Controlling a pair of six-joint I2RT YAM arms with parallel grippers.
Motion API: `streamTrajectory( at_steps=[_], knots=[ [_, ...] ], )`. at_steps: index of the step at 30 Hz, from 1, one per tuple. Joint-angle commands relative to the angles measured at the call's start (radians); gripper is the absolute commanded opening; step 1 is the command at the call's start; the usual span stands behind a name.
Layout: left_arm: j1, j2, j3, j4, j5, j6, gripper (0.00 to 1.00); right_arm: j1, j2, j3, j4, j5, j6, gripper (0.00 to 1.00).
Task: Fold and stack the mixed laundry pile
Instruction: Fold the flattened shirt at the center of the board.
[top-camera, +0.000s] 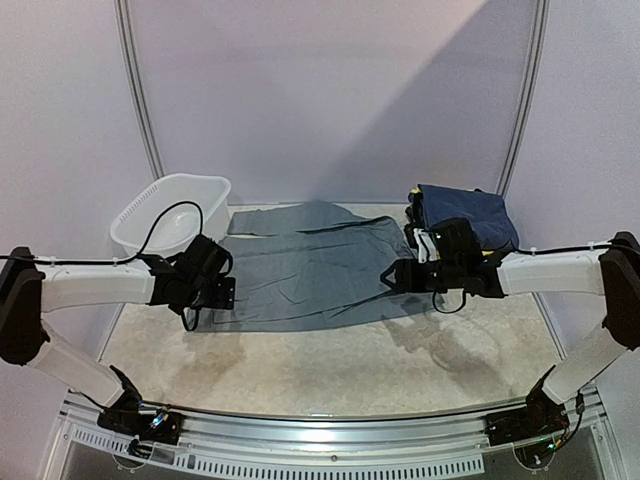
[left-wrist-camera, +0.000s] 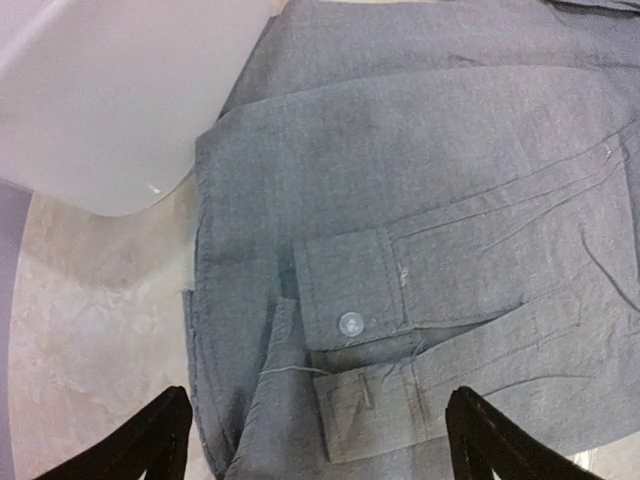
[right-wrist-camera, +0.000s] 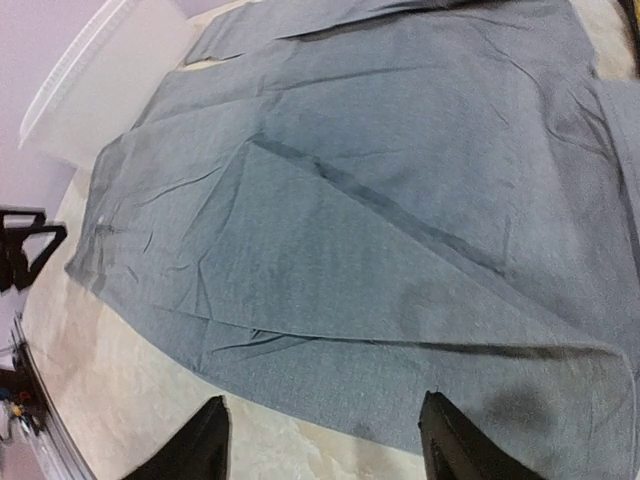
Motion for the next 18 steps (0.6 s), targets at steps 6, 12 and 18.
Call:
streamTrajectory(
  at_steps=[6, 12, 18],
  knots=[
    [0.043, -0.192, -0.127, -0.108, -0.005, -0.180, 0.89, -0.092, -0.162, -0.143, -0.132, 0.192, 0.136, 0.93],
    [0.126, -0.322, -0.222, -0.128, 0.050, -0.248, 0.87, -0.231, -0.147, -0.223, -0.075, 0.037, 0.207, 0.90],
    [0.231, -0.363, -0.297, -0.097, 0.178, -0.266, 0.81, -0.268, -0.086, -0.259, 0.004, -0.006, 0.226, 0.84]
  ],
)
